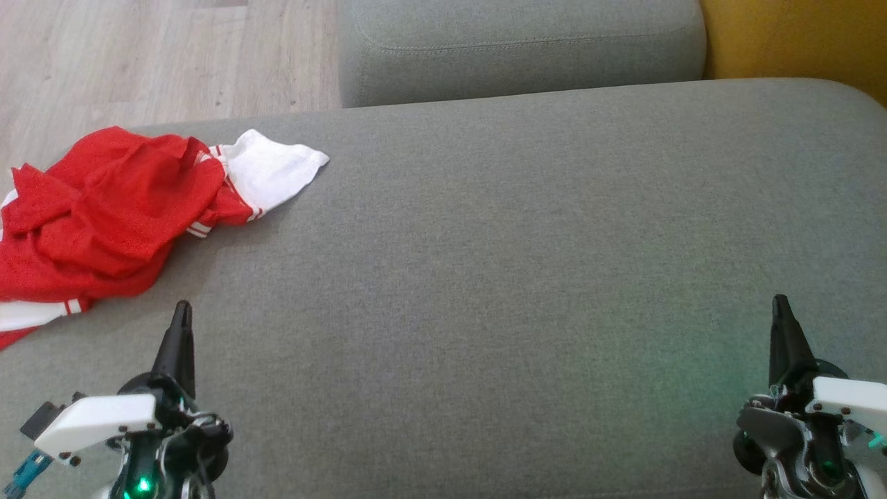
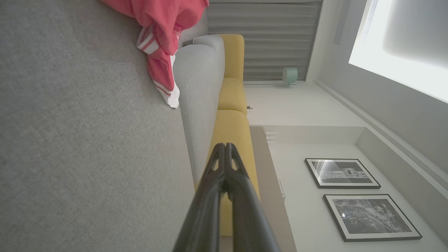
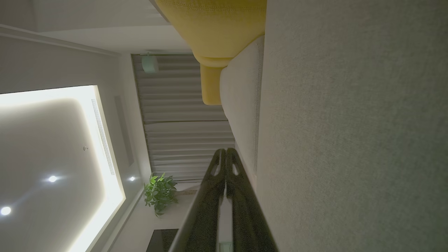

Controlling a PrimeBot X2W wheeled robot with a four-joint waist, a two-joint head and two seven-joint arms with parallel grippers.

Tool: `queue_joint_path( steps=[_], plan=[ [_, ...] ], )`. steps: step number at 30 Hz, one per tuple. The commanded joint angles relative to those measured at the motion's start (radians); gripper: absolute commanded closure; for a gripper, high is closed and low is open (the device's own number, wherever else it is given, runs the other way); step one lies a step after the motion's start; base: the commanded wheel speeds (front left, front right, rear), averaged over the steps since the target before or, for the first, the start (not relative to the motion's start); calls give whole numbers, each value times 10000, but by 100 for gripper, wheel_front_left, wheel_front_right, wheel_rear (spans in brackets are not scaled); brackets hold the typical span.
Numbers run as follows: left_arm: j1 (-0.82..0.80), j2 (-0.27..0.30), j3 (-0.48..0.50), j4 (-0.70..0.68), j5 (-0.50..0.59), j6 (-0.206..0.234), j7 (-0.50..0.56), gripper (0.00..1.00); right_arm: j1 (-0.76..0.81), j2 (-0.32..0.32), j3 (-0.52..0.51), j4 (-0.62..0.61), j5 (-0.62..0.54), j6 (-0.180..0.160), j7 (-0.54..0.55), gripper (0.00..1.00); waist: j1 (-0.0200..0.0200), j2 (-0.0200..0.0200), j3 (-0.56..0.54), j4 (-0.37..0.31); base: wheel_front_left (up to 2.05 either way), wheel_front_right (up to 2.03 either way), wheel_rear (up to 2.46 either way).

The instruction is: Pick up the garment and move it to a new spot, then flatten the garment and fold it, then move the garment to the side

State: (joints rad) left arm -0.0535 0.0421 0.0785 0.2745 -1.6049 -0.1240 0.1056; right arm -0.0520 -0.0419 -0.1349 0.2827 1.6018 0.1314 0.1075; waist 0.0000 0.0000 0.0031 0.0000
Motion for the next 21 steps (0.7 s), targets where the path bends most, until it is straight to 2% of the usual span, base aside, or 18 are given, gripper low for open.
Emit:
queue_joint_path(
  steps=[1,21],
  plan=[
    [-545,81,350,-296,-40,-67,75,100,-559,-83,215,-380,72,-7,54,100,0,0,0,0,0,0,0],
    [-545,81,350,-296,-40,-67,74,100,-559,-83,215,-380,72,-7,54,100,0,0,0,0,0,0,0]
  ],
)
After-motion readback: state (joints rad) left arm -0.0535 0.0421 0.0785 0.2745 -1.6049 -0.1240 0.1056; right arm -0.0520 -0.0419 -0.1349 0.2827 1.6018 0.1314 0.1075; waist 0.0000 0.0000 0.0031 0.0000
